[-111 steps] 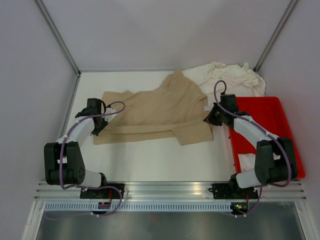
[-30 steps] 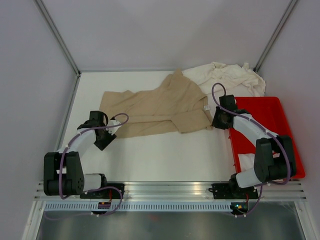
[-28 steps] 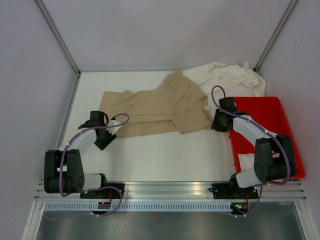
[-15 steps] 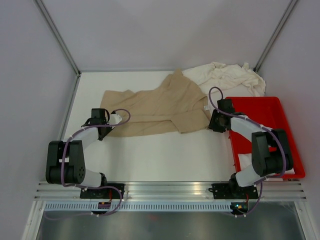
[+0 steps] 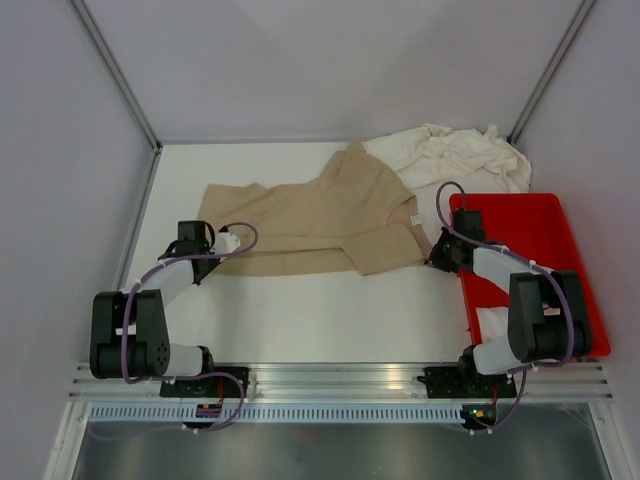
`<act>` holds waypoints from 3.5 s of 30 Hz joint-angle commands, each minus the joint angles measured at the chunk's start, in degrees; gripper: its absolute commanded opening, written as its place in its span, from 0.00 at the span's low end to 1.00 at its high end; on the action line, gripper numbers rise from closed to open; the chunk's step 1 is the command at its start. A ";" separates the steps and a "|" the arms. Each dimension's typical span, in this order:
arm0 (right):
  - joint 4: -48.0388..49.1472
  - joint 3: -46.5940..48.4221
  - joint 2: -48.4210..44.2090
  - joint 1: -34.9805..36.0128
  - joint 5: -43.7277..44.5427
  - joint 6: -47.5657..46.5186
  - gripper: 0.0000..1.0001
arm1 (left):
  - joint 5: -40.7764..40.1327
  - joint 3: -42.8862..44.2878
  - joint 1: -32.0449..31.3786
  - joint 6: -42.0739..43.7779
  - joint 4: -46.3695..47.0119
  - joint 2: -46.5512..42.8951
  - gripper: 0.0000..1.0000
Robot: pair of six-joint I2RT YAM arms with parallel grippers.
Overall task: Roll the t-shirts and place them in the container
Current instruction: Fold the tshirt
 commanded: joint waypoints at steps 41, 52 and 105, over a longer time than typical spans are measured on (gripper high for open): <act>-17.14 7.21 -13.45 6.55 -0.78 -6.52 0.36 | 13.69 24.42 -25.27 -6.90 -30.34 -8.45 0.54; -9.22 7.82 -4.90 6.55 -4.65 -8.81 0.35 | 11.24 26.54 -52.61 -2.88 -5.66 10.35 0.47; -3.95 7.12 -0.76 6.47 -8.44 -4.86 0.00 | 10.18 30.41 -56.23 -0.75 0.43 24.43 0.02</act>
